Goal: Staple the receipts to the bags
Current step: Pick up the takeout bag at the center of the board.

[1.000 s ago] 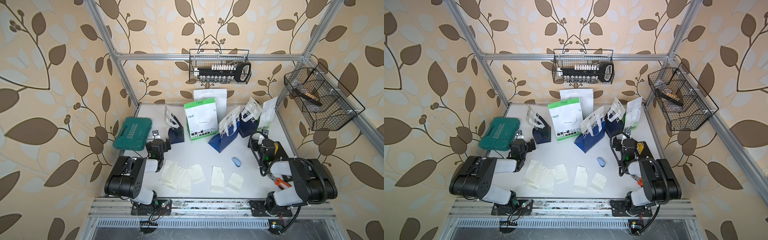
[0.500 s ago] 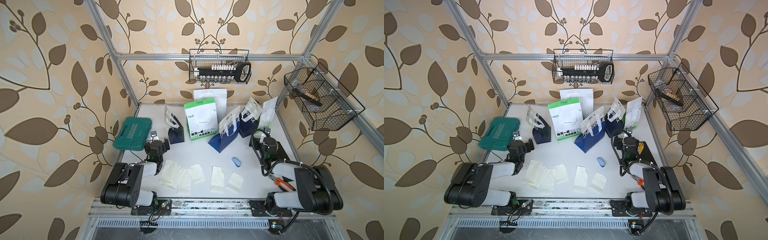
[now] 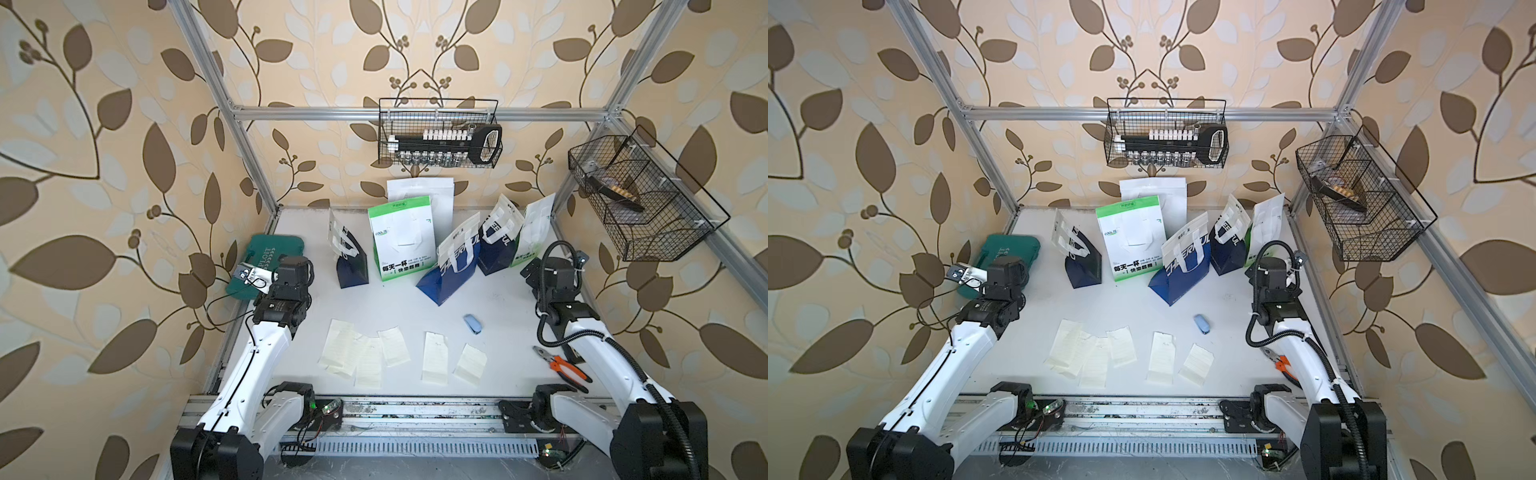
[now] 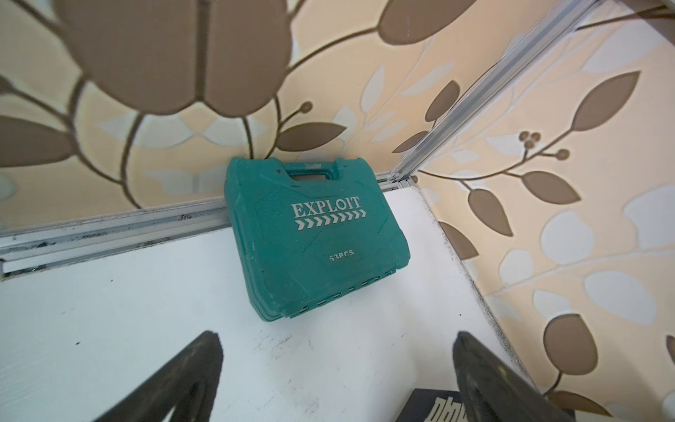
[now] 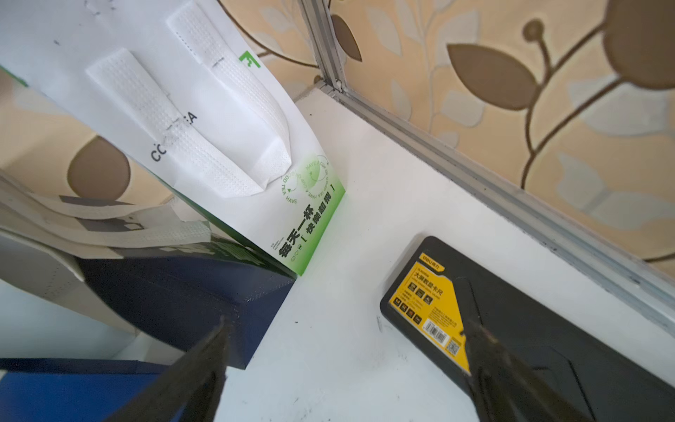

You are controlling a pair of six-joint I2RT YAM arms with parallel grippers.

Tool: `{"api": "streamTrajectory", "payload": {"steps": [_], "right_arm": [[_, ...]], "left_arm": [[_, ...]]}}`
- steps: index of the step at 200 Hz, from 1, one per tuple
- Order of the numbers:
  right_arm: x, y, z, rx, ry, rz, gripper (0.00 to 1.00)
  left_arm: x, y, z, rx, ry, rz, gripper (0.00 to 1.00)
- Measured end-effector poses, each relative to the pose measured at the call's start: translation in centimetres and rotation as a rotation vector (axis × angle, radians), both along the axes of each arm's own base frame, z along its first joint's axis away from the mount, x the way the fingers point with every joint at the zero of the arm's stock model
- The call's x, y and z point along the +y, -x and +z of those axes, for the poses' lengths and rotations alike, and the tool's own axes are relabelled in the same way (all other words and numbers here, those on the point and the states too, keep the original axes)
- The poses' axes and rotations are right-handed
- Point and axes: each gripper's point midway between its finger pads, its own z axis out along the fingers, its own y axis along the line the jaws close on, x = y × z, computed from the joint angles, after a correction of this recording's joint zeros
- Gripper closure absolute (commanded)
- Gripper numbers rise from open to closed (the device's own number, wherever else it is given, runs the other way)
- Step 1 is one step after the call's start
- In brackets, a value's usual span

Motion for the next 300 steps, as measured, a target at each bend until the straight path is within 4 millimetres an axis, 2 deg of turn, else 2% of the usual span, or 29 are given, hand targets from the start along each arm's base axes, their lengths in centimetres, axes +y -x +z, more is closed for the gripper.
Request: {"api": "streamTrajectory", "payload": {"steps": [27, 53, 72, 88, 102, 115, 143, 165, 213, 242, 265, 281, 300], "right_arm": [[1.6, 0.7, -0.9, 0.024, -0.089, 0.058, 0.00], [3.5, 1.3, -0.9, 0.051, -0.146, 0.154, 0.00], [5.4, 1.6, -0.7, 0.064, -0.180, 0.245, 0.01], [7.2, 2.1, -0.6, 0.077, -0.191, 0.324, 0.00], [9.5, 2.6, -0.5, 0.091, -0.182, 0.417, 0.00], [11.8, 3.1, -0.4, 0.117, -0.163, 0.506, 0.00], [16.3, 4.7, -0.4, 0.167, -0.104, 0.678, 0.04], [17.9, 5.7, -1.0, 0.210, -0.079, 0.749, 0.06], [19.2, 7.0, -1.7, 0.257, -0.047, 0.826, 0.07], [19.6, 7.5, -1.9, 0.273, -0.037, 0.860, 0.08], [19.8, 7.8, -2.1, 0.286, -0.030, 0.878, 0.08], [19.7, 8.0, -2.2, 0.294, -0.025, 0.882, 0.08], [19.6, 8.1, -2.4, 0.304, -0.020, 0.885, 0.08]], "left_arm": [[-0.6, 1.0, 0.2, 0.003, 0.039, -0.039, 0.01], [-1.4, 2.2, 3.5, -0.143, 0.064, -0.098, 0.01], [-2.5, 2.2, 6.2, -0.197, 0.066, -0.186, 0.01], [-3.7, 1.0, 8.8, -0.191, 0.063, -0.273, 0.01], [-5.2, -0.9, 10.9, -0.168, 0.061, -0.380, 0.03], [-6.9, -2.6, 12.1, -0.145, 0.060, -0.492, 0.07], [-9.9, -5.3, 11.2, -0.021, 0.054, -0.693, 0.22], [-11.2, -7.0, 10.1, 0.089, 0.023, -0.806, 0.27], [-13.0, -9.2, 8.0, 0.184, -0.048, -0.980, 0.38], [-13.4, -10.6, 7.9, 0.204, -0.089, -1.031, 0.48], [-13.6, -11.7, 7.6, 0.212, -0.116, -1.057, 0.51], [-13.7, -12.1, 7.0, 0.229, -0.122, -1.073, 0.58], [-13.8, -12.7, 6.0, 0.255, -0.121, -1.086, 0.72]]}}
